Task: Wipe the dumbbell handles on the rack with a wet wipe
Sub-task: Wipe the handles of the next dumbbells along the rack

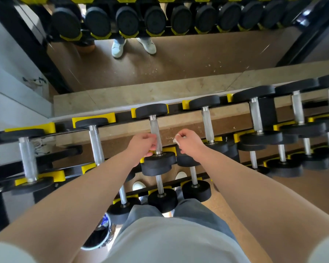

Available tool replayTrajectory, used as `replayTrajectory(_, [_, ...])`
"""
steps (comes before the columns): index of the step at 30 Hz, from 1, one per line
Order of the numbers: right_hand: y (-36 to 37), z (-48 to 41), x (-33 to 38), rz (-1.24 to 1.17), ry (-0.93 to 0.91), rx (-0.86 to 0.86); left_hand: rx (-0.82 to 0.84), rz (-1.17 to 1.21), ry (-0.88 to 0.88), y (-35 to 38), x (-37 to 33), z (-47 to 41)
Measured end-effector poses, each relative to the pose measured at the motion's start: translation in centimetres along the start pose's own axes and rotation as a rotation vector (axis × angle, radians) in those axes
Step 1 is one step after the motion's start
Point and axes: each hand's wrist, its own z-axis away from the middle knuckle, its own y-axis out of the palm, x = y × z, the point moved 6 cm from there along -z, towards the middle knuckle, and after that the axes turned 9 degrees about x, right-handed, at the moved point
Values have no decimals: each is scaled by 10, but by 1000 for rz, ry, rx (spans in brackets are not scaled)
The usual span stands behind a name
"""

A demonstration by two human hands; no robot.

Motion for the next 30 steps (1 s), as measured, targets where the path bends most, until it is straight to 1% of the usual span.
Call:
replayTrajectory(5, [-16,12,-4,-56,-22,19,130,-50,83,36,-19,5])
replayTrajectory(7, [-26,15,-6,-87,-52,44,189,-82,102,54,-24,5])
replayTrajectory(9, [-37,14,-10,-100,-86,84,211,-91,110,72,-27,4])
replayTrajectory(14, [-74,7,-34,-106,-131,164,74,-22,80,110,-33,-4])
replayTrajectory(17, [-101,4,-51,-149,-121,181,15,13,51,130,-31,-10])
replayTrajectory(19, [-120,-2,-62,-168,-110,168,-42,30,45,140,-29,-16])
replayTrajectory(22, [-146,-13,-71,-135,-124,139,-134,93,30,151,-30,-21])
replayTrajectory(27, [-174,-31,-85,-70,-88,91,-161,101,-48,166,-30,-33])
replayTrajectory(30, [-176,-42,-86,-41,-83,100,-244,106,-62,165,-34,-41])
